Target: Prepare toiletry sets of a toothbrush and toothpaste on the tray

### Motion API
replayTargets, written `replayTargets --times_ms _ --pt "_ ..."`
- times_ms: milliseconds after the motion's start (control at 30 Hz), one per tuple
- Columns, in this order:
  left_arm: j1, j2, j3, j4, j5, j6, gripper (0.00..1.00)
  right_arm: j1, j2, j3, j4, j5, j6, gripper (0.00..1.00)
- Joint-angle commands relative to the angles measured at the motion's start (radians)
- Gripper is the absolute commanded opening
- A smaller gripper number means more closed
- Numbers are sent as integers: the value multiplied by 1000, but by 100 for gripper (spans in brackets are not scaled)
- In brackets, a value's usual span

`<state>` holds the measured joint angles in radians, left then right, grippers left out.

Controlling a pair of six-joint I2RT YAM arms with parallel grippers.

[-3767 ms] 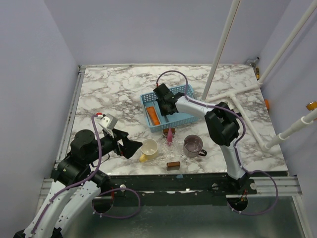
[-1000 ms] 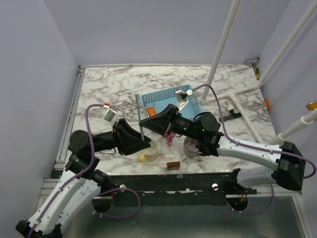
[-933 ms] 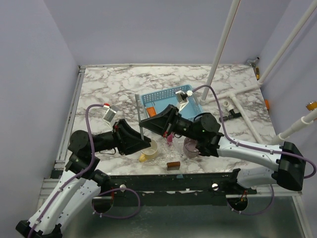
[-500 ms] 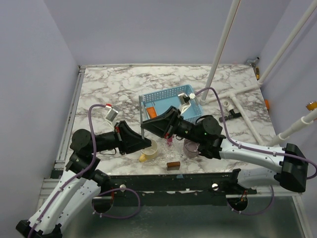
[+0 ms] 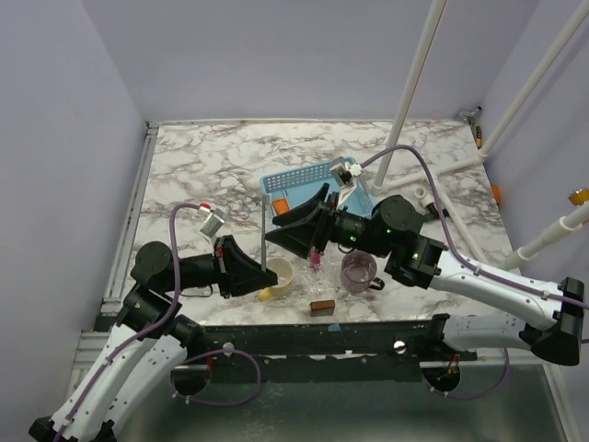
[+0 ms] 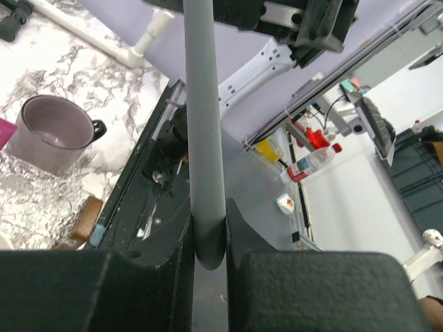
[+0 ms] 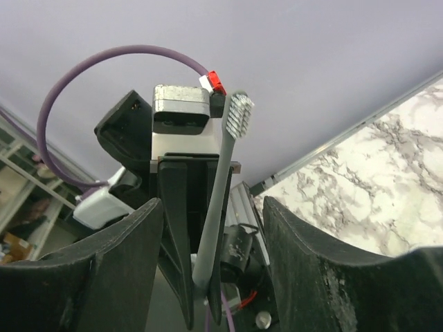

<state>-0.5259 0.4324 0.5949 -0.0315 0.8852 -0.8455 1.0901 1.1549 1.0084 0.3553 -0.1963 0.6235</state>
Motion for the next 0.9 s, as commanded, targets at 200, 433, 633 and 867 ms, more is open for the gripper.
replayTargets --times_ms 200,433,633,867 --pt "-3 -98 49 -299 115 173 0 -5 -23 135 -326 -144 -186 65" --pt "-3 -147 76 -430 199 241 0 -8 -7 219 -459 -212 -217 69" --pt "-3 -170 105 -562 231 334 0 -9 24 280 -528 -275 -222 72" --pt "-11 -182 103 -613 246 361 0 -9 92 361 -581 -409 -219 73"
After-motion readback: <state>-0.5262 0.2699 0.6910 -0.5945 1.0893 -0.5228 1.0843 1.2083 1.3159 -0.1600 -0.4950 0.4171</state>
